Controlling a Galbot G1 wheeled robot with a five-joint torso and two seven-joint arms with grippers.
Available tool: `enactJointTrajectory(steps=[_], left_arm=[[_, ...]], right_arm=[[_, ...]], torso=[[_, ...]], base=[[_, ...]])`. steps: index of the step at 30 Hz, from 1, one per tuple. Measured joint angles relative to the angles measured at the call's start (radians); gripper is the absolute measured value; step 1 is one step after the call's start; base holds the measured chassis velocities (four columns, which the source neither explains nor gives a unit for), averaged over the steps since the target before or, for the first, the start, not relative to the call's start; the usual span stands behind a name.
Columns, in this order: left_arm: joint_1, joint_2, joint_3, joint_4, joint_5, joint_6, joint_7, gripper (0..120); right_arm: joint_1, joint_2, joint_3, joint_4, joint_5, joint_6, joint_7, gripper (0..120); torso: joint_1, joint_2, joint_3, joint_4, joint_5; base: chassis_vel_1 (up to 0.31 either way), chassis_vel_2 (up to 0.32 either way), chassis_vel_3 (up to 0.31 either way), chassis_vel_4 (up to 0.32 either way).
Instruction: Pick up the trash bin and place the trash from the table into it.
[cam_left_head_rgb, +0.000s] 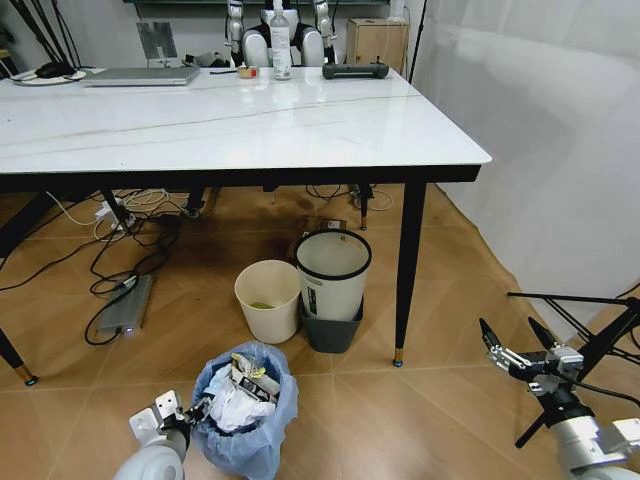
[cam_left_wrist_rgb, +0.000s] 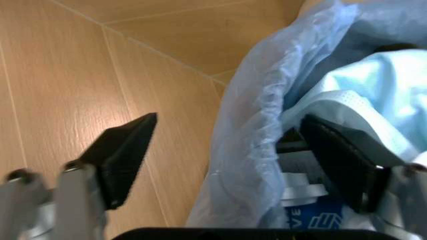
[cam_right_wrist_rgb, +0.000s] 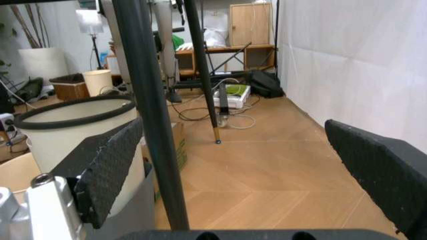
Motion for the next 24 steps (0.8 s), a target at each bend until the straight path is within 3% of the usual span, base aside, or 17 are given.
enactJointTrajectory(steps=[7,13,20,24], left_arm=[[0.044,0.013,-0.006,-0.053,0.000,0.001,-0.003,99],[0.114,0.021,-0.014,-0.109,0.022,-0.010,-0.005,100],[0.205,0.014,-0.014,-0.178,0.078,-0.055,0.003,100],[0.262,0.011,-0.022,-0.230,0.186,-0.117,0.067,100]], right_arm=[[0.000,0.000,0.000,0.000,0.000,0.000,0.000,100],[0.000,0.000,0.000,0.000,0.000,0.000,0.000,100],[0.000,0.000,0.000,0.000,0.000,0.000,0.000,100],[0.000,0.000,0.000,0.000,0.000,0.000,0.000,100]], torso=[[0.000,0.000,0.000,0.0000,0.0000],[0.000,0.000,0.000,0.0000,0.0001],[0.000,0.000,0.000,0.0001,0.0000],[0.000,0.000,0.000,0.0001,0.0001]], base=[[0.000,0.000,0.000,0.000],[0.000,0.000,0.000,0.000],[0.000,0.000,0.000,0.000],[0.000,0.000,0.000,0.000]])
